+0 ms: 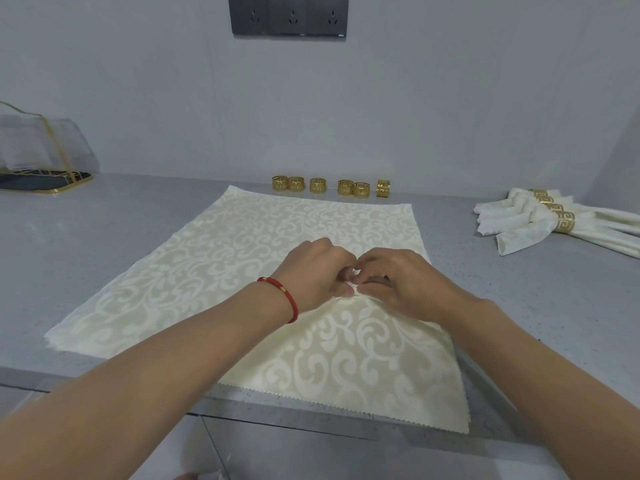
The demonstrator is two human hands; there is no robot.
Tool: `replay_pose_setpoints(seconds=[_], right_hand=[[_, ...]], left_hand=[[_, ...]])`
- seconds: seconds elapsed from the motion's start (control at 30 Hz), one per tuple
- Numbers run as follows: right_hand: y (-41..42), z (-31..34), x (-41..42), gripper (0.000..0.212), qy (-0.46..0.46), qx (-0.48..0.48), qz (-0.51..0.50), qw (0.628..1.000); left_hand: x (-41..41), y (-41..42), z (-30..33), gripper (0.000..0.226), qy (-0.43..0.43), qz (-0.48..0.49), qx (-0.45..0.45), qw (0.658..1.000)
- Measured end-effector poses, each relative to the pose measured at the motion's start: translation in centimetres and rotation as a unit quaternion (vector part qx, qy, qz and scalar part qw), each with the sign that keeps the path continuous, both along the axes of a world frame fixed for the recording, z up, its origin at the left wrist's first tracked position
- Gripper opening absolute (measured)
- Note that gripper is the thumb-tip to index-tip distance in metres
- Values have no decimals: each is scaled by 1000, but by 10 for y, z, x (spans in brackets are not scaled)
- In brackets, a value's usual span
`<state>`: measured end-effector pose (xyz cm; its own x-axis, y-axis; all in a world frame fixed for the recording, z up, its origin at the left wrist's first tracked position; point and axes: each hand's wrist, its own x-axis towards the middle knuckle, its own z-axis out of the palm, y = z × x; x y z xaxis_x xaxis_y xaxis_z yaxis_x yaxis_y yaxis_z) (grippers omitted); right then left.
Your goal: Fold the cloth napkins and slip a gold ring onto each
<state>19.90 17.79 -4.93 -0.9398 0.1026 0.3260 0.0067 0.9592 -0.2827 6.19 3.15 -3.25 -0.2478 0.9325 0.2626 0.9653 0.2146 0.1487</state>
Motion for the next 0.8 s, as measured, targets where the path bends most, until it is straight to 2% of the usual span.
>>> replay_pose_setpoints(seconds=[0.1,0.17,0.4,0.57,0.67,0.8], right_hand=[[-3,2,2,16,-3,22,-1,1000],[-3,2,2,15,-3,8,7,1000],[5,2,3,19,0,-57,15,998],[12,4,4,23,5,-67,20,998],[17,11,-1,19,0,-129,-6,992],[29,22,-22,20,37,-200,-72,976]], left_hand=[[9,11,6,35,23,4,-45,999],[13,15,11,35,41,8,-71,997],[14,18,21,42,21,1,-112,994],[13,25,16,41,1,-2,-91,996],[4,24,11,37,-32,9,-69,997],[-22,21,17,38,-55,49,-43,996]])
